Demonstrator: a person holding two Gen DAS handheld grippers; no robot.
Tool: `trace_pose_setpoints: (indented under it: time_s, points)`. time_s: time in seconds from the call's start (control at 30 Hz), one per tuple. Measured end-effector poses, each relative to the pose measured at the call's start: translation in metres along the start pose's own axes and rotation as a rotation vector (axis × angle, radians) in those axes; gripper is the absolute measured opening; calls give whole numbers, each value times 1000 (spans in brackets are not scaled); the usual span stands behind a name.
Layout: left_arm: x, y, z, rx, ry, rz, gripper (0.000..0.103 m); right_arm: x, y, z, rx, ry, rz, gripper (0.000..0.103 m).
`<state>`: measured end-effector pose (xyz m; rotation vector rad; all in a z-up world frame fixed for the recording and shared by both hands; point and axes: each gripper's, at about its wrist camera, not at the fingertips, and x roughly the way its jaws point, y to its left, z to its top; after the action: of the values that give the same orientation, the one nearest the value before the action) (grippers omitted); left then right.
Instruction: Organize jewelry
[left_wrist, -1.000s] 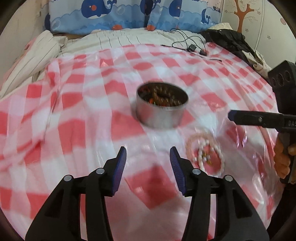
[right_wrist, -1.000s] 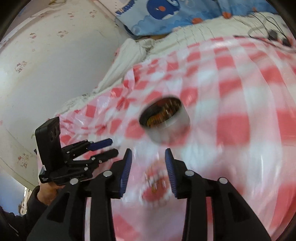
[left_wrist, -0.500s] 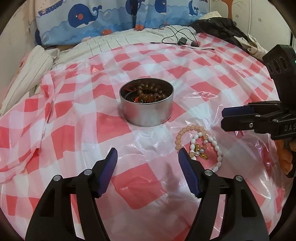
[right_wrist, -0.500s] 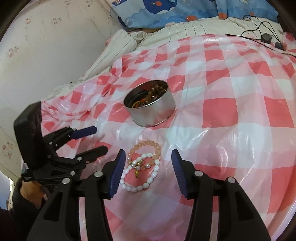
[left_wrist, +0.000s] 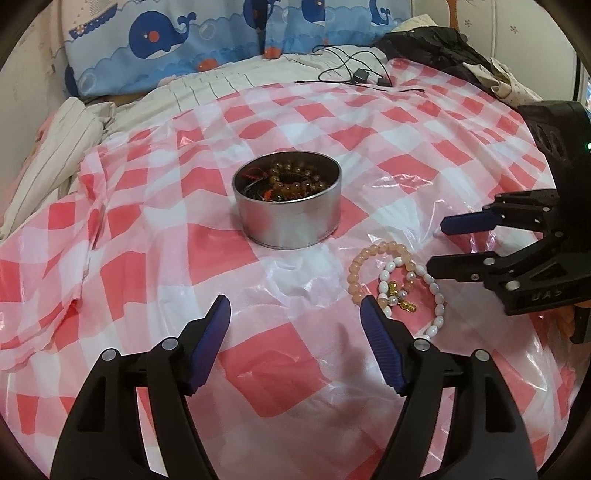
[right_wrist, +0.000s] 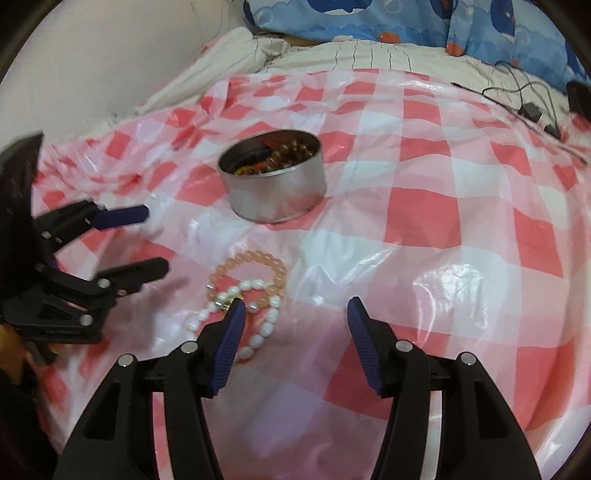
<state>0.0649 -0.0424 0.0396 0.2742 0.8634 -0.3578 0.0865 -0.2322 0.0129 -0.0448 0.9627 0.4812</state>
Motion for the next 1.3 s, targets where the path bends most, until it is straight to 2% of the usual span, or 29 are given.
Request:
trace_pose_setpoints:
  time_s: [0.13,0.23,0.37,0.43,0.53,0.6,0.67,0.73,0.8,0.9,1.03,1.13,1.2,1.23,1.3]
  points:
    - [4,-9,-1,22,7,-17,69,7,7,-1,-40,14,-25,56]
    - [7,-19,-1,50,8,-17,69,12,16,-3,-110,33,-111,58]
    - [18,-27,9,44,-20,11,69,13,18,-4,-123,34,-112,60]
    - [26,-32,12,59,-17,48,70,14,21,-5,-139,34,-110,61]
    - [44,-42,7,123,48,126,70,17,27,-6,-175,44,-137,64]
    - [43,-44,6,170,62,194,70,16,22,-6,-181,49,-192,70]
    - [38,-39,5,214,79,259,70,13,12,-4,-165,45,-249,72]
    - [33,-29,3,222,101,285,70,9,-1,-2,-124,39,-275,72]
    - [27,-22,1,216,107,286,70,5,-5,-2,-92,31,-207,72]
    - [19,-12,1,157,93,201,70,8,2,-2,-98,40,-118,72]
    - [17,-19,2,155,47,142,72,15,9,-4,-116,48,-116,72]
    - [21,-33,2,210,20,152,78,14,14,-6,-126,44,-100,62]
    - [28,-32,0,195,49,126,78,15,16,-7,-136,57,-89,44]
    - [32,-28,-1,159,72,84,75,15,14,-7,-132,60,-94,40]
    - [33,-22,-1,100,89,7,56,12,3,-5,-90,66,-84,22]
